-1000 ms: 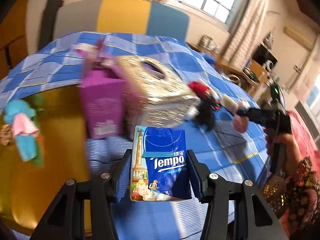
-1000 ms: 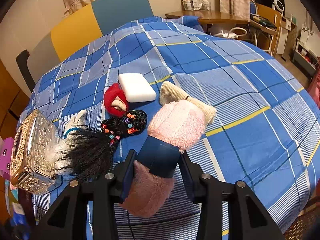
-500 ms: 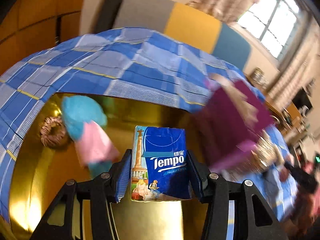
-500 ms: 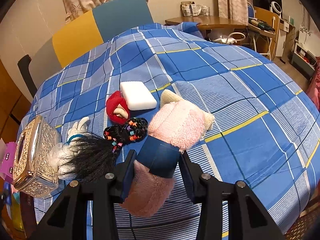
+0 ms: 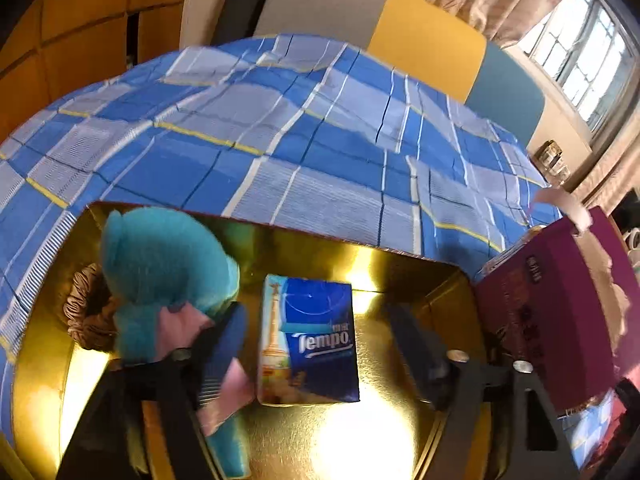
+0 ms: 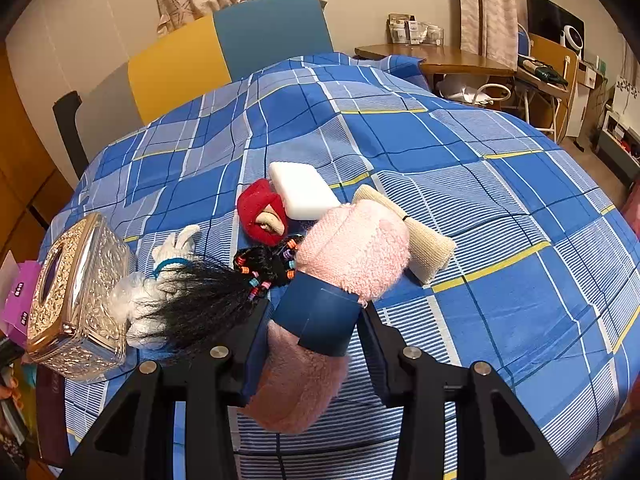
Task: Organize soft objects
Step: 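Carry the tissue pack into the gold tray and open the left gripper, then carry the pink fuzzy slipper with the right gripper toward the gold tray, then reach the right gripper into the pile and grasp the beige mesh sleeve, then grasp the black beaded hair piece with the left gripper while the right gripper holds the sleeve, then carry the black hair piece into the gold tray and open the left gripper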
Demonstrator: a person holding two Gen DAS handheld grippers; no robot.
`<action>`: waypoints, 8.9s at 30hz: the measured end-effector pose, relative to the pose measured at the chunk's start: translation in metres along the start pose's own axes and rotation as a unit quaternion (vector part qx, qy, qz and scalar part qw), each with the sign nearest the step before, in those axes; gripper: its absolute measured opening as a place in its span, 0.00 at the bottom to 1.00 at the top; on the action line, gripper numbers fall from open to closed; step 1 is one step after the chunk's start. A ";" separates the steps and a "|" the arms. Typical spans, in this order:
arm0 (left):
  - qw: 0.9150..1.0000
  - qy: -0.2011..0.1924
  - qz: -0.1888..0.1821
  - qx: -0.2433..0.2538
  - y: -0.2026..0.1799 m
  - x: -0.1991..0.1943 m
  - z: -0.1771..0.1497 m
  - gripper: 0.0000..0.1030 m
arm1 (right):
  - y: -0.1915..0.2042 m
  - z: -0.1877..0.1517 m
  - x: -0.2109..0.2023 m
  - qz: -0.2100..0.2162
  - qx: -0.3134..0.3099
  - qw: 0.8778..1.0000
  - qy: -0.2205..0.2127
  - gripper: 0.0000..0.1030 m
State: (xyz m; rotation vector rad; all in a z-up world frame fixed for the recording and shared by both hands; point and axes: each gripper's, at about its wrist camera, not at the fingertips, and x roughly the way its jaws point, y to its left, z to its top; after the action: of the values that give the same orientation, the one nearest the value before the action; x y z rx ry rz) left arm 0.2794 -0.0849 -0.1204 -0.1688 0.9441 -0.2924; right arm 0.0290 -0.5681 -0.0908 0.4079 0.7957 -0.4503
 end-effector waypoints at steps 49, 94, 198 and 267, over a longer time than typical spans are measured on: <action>0.996 -0.051 0.045 -0.065 0.081 -0.127 -0.086 0.88 | 0.428 -0.123 -0.013 0.149 -0.383 0.909 0.064 0.42; 0.998 -0.019 0.025 0.053 -0.010 -0.129 -0.115 0.88 | 0.254 -0.118 -0.086 0.107 -0.275 0.955 0.010 0.44; 0.920 0.069 -0.087 0.375 -0.427 0.045 -0.174 0.84 | -0.087 0.060 0.059 -0.059 0.074 0.993 0.076 0.23; 0.997 -0.041 -0.051 -0.032 0.046 -0.126 -0.084 0.29 | 0.088 -0.068 -0.052 0.110 -0.065 0.991 0.039 0.23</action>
State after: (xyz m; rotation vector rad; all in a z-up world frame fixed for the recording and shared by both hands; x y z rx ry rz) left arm 0.1494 -0.0021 -0.0844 -0.2870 0.8656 -0.3471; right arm 0.0038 -0.4484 -0.0788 0.3883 0.8409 -0.1771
